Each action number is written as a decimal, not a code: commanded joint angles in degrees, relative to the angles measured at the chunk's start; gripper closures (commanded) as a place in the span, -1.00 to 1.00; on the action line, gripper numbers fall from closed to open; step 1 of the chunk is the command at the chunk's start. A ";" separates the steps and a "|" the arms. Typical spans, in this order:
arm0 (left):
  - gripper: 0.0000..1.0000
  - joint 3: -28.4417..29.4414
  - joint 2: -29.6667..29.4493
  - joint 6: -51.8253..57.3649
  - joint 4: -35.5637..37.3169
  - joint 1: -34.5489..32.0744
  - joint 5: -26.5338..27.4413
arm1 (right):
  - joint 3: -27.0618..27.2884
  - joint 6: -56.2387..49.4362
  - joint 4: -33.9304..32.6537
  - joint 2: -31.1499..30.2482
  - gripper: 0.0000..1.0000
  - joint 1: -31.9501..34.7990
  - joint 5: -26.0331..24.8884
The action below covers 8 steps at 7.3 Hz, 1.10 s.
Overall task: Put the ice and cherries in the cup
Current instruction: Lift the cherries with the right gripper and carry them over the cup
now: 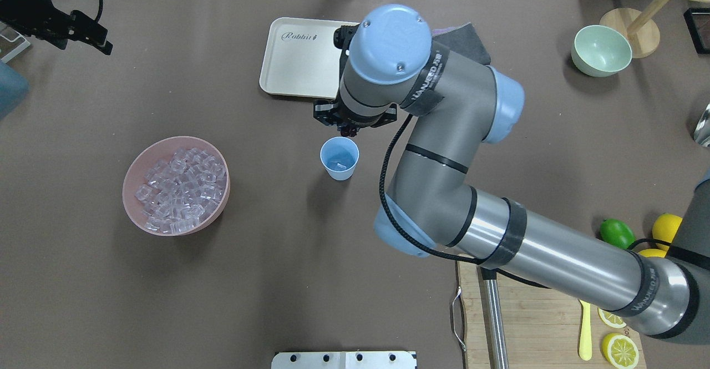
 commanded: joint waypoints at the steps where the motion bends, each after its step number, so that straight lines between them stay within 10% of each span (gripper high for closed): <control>1: -0.96 0.07 -0.02 0.00 0.07 0.02 0.06 | -3.37 0.65 0.33 1.84 0.94 -2.32 -2.07; 4: -0.96 0.07 -0.11 0.00 0.07 0.02 -0.03 | -3.55 0.56 0.33 0.79 0.73 -3.02 -3.21; 5: -0.96 0.06 -0.19 0.00 0.07 0.11 -0.03 | -3.46 0.65 0.33 0.61 0.50 -3.11 -3.22; 6: -0.96 -0.11 -0.19 0.00 0.07 0.29 -0.03 | -3.46 0.74 0.33 0.52 -0.25 -3.37 -3.30; 8: -0.96 -0.38 -0.46 -0.88 0.07 0.46 -0.12 | -3.46 1.27 0.33 0.61 -0.48 -3.64 -3.39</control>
